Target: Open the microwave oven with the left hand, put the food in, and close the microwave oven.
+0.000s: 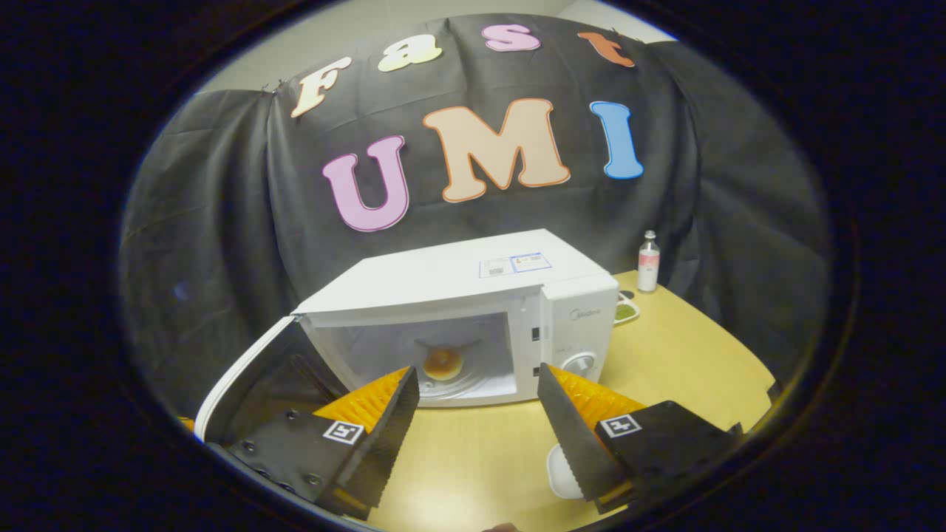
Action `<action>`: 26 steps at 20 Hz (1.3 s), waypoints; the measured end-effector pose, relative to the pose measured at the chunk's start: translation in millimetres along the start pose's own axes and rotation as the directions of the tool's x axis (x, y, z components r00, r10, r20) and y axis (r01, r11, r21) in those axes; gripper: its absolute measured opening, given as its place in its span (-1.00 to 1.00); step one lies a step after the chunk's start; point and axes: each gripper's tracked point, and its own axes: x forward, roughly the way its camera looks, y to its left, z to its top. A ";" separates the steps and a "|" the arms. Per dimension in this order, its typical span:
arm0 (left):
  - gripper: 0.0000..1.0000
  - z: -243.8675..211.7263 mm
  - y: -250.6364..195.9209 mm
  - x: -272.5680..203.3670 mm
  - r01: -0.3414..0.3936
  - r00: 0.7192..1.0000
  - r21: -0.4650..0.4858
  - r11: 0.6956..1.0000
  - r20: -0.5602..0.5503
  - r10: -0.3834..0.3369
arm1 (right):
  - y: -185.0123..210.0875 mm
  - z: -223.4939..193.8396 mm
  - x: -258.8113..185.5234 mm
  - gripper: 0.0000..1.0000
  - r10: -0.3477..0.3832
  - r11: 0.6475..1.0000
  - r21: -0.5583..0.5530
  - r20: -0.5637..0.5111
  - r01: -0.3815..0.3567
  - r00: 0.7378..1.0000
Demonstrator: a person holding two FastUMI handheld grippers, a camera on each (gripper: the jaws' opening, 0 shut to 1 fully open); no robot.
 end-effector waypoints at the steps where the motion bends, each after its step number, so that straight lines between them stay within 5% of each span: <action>1: -0.99 0.9 -4.8 -1.8 0.009 1.000 0.007 1.000 0.000 -0.009 | -4.7 0.8 -3.7 0.82 -0.005 1.000 -0.003 0.002 0.005 1.000; 8: -0.99 2.9 -54.2 -10.8 0.089 0.996 0.046 0.995 0.003 -0.089 | -42.5 3.0 -33.0 0.82 -0.063 0.998 -0.020 -0.008 0.063 0.998; 9: -0.99 7.2 -63.9 -13.0 0.106 0.994 0.059 0.993 0.012 -0.106 | -51.0 6.5 -36.1 0.99 -0.078 0.997 -0.022 -0.003 0.078 0.997; 10: -0.99 10.2 -75.6 -13.4 0.131 0.991 0.075 0.989 0.023 -0.133 | -58.7 9.8 -39.8 0.82 -0.092 0.995 -0.023 0.003 0.092 0.996; 13: -0.99 12.9 -109.2 -13.8 0.201 0.978 0.134 0.970 0.026 -0.206 | -85.2 17.2 -53.5 0.82 -0.148 0.989 -0.026 0.019 0.149 0.989; 20: -0.99 13.0 -184.8 -5.6 0.357 0.934 0.172 0.918 -0.043 -0.355 | -154.9 22.1 -97.5 0.82 -0.313 0.950 -0.002 0.039 0.313 0.949; 26: -0.99 16.9 -242.9 -1.8 0.415 0.908 0.085 0.906 -0.100 -0.407 | -209.2 16.8 -135.8 0.83 -0.408 0.913 0.039 0.018 0.407 0.913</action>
